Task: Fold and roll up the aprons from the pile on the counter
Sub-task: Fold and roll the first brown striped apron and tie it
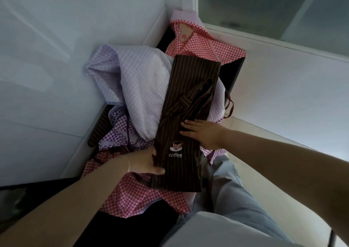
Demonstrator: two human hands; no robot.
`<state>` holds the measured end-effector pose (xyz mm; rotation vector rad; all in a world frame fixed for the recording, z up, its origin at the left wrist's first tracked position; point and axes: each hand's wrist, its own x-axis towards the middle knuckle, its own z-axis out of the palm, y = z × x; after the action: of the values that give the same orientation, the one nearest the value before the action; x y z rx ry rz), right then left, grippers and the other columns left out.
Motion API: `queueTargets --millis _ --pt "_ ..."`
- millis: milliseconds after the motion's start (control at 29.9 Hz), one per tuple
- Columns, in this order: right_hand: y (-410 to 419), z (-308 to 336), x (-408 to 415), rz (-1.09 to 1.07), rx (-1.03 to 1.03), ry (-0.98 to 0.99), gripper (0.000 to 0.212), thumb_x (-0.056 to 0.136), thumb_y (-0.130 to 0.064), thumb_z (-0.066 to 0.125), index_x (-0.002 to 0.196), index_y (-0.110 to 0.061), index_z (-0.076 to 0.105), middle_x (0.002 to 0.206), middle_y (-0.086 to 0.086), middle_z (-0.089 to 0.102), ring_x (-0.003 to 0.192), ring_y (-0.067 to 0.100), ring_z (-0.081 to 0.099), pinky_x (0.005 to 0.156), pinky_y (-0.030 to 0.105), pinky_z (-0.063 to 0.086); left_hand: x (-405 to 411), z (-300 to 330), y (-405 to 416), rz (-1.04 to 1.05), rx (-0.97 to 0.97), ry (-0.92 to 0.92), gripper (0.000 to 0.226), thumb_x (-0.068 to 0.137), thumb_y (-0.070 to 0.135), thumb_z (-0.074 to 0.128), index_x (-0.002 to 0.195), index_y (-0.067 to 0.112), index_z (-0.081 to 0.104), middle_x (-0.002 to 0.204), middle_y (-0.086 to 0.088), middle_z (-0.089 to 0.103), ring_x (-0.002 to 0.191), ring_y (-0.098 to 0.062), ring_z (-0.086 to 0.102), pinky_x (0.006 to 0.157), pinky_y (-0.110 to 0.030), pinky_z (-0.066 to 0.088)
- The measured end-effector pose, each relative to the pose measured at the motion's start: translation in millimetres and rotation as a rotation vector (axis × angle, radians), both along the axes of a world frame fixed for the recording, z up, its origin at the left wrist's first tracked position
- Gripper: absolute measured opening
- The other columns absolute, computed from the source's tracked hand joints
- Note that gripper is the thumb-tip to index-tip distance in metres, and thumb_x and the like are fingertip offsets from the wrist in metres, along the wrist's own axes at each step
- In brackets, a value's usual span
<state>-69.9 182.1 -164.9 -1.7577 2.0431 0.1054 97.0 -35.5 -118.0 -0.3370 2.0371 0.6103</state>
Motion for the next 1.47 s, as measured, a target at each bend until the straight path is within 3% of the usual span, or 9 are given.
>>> queueTargets --millis 167,502,636,870,971,1071,1172,1306,1473 --pt "3.8 13.5 -4.3 -0.309 -0.107 -0.293 0.062 0.087 -0.005 0.044 0.147 -0.017 0.032 0.158 0.004 0.021 0.146 0.018 0.016 0.118 0.027 0.01 12.9 -2.5 -8.1 -0.295 -0.105 -0.266 0.093 0.071 0.051 0.077 0.141 0.012 0.031 0.139 -0.004 0.045 0.123 -0.023 0.047 0.097 -0.027 0.038" --pt "-20.0 19.8 -29.7 -1.171 -0.34 -0.887 0.025 0.099 -0.012 0.038 0.114 -0.016 0.059 0.112 0.012 0.063 0.108 0.029 0.059 0.092 0.032 0.048 -20.1 21.3 -5.5 -0.319 0.051 -0.455 0.038 0.089 0.042 0.061 0.115 0.015 0.063 0.119 -0.001 0.061 0.112 -0.019 0.054 0.098 -0.028 0.042" --pt "-18.3 17.4 -51.1 -1.305 -0.305 -1.043 0.033 0.098 -0.005 0.036 0.121 -0.014 0.058 0.114 0.005 0.059 0.11 0.021 0.055 0.099 0.029 0.042 -58.1 63.2 -15.1 0.299 0.463 -0.428 0.027 0.094 0.015 0.052 0.099 -0.007 0.066 0.104 -0.02 0.069 0.1 -0.027 0.067 0.082 -0.023 0.052" --pt "-8.5 -8.1 -57.6 -1.388 -0.34 -1.06 0.035 0.095 -0.031 0.056 0.128 -0.02 0.054 0.131 0.005 0.056 0.12 0.024 0.053 0.107 0.038 0.041 -185.0 130.7 -27.5 1.183 1.005 0.444 0.018 0.095 0.014 0.038 0.084 0.008 0.051 0.109 -0.014 0.07 0.082 -0.022 0.072 0.079 -0.036 0.057" --pt "-4.3 -1.0 -53.4 -1.559 -0.694 -1.191 0.056 0.095 -0.034 0.056 0.142 -0.045 0.028 0.127 -0.015 0.05 0.112 0.005 0.053 0.102 0.025 0.041 -223.8 122.8 -23.4 1.225 0.878 0.542 0.026 0.101 0.033 0.039 0.102 0.015 0.058 0.113 -0.001 0.065 0.091 -0.019 0.069 0.088 -0.036 0.05" --pt "-2.4 11.2 -46.4 -1.651 -0.717 -1.218 0.061 0.101 -0.034 0.04 0.152 -0.034 0.007 0.118 -0.012 0.046 0.109 0.01 0.049 0.103 0.028 0.037 -235.2 102.1 -4.7 1.122 0.452 0.72 0.036 0.098 0.046 0.043 0.116 0.018 0.056 0.097 0.006 0.062 0.088 -0.011 0.062 0.086 -0.034 0.047" --pt "-7.5 -0.1 -41.7 -1.7 -0.755 -1.14 0.052 0.102 -0.03 0.041 0.149 -0.015 0.027 0.14 -0.008 0.033 0.132 0.021 0.039 0.115 0.037 0.029 -215.7 74.0 22.0 0.831 -0.015 0.972 0.029 0.091 0.037 0.061 0.102 0.011 0.055 0.09 -0.001 0.058 0.082 -0.014 0.056 0.079 -0.035 0.048" --pt "-14.8 -18.8 -38.3 -1.675 -0.813 -1.03 0.044 0.094 -0.037 0.052 0.132 -0.015 0.054 0.154 -0.027 0.007 0.134 0.02 0.038 0.111 0.045 0.036 -175.7 33.4 54.8 0.441 -0.109 0.756 0.06 0.084 0.051 0.062 0.129 0.015 0.043 0.119 0.003 0.049 0.11 -0.012 0.048 0.089 -0.027 0.043" --pt "-15.2 -9.3 -48.2 -1.736 -0.825 -1.107 0.031 0.092 -0.032 0.06 0.122 -0.026 0.059 0.127 -0.031 0.035 0.127 0.018 0.043 0.109 0.038 0.039 -170.0 8.1 54.1 0.701 -0.088 0.799 0.064 0.083 0.038 0.071 0.13 0.01 0.038 0.121 0.004 0.041 0.108 -0.012 0.048 0.09 -0.028 0.046"
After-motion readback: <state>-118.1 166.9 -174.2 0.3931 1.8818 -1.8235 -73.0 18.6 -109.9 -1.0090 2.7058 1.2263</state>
